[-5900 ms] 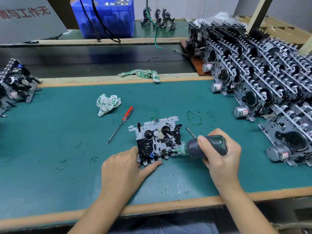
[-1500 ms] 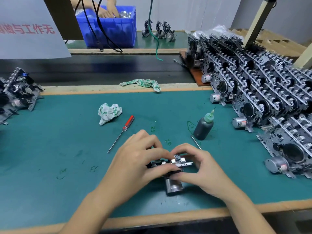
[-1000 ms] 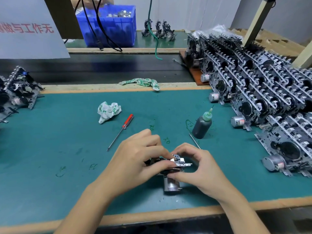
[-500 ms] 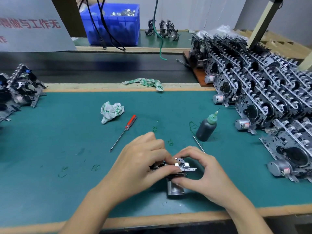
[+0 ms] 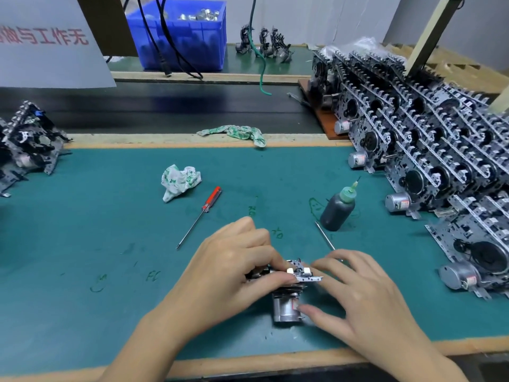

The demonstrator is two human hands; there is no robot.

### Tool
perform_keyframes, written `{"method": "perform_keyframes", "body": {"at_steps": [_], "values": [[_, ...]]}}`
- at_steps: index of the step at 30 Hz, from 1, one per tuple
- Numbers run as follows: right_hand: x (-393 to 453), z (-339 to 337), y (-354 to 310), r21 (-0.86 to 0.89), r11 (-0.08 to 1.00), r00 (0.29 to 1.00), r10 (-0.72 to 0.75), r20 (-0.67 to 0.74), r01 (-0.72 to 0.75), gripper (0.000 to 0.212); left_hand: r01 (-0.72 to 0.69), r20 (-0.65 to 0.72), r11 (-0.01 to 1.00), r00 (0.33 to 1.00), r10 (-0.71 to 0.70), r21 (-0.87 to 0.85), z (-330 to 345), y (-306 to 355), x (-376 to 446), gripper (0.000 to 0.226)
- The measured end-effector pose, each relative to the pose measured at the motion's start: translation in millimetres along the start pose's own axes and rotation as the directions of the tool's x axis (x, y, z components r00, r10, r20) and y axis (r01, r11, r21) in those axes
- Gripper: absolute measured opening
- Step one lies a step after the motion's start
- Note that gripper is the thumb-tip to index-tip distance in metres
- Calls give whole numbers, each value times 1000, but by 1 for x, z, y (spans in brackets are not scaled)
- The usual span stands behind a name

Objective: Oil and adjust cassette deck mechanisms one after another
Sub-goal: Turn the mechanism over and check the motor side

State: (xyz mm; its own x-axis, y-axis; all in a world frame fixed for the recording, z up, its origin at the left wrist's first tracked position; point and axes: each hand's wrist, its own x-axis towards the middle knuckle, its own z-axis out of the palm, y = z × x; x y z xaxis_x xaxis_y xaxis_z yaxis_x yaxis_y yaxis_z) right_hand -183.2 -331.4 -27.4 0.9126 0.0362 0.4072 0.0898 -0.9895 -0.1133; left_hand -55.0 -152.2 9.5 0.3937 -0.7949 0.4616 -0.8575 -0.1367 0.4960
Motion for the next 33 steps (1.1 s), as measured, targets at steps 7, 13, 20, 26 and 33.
{"method": "perform_keyframes", "body": {"at_steps": [7,13,20,26,33], "values": [[9,-6,0,291,949,984,73,163,-119,57,-1,2,1000,1000,1,-24,0,-2,0,27],[24,11,-11,791,544,958,210,194,-280,34,9,-16,999,1000,-9,-49,2,-1,-1,25],[26,14,-10,830,493,963,197,187,-262,29,-15,-13,998,1000,14,-60,3,-1,-3,28],[24,9,-13,798,520,951,217,221,-304,28,-31,-21,999,999,31,-24,5,-2,-4,29],[9,-6,-8,297,938,979,199,-34,-180,42,-23,-9,999,1000,23,-37,3,-2,-1,28]]}}
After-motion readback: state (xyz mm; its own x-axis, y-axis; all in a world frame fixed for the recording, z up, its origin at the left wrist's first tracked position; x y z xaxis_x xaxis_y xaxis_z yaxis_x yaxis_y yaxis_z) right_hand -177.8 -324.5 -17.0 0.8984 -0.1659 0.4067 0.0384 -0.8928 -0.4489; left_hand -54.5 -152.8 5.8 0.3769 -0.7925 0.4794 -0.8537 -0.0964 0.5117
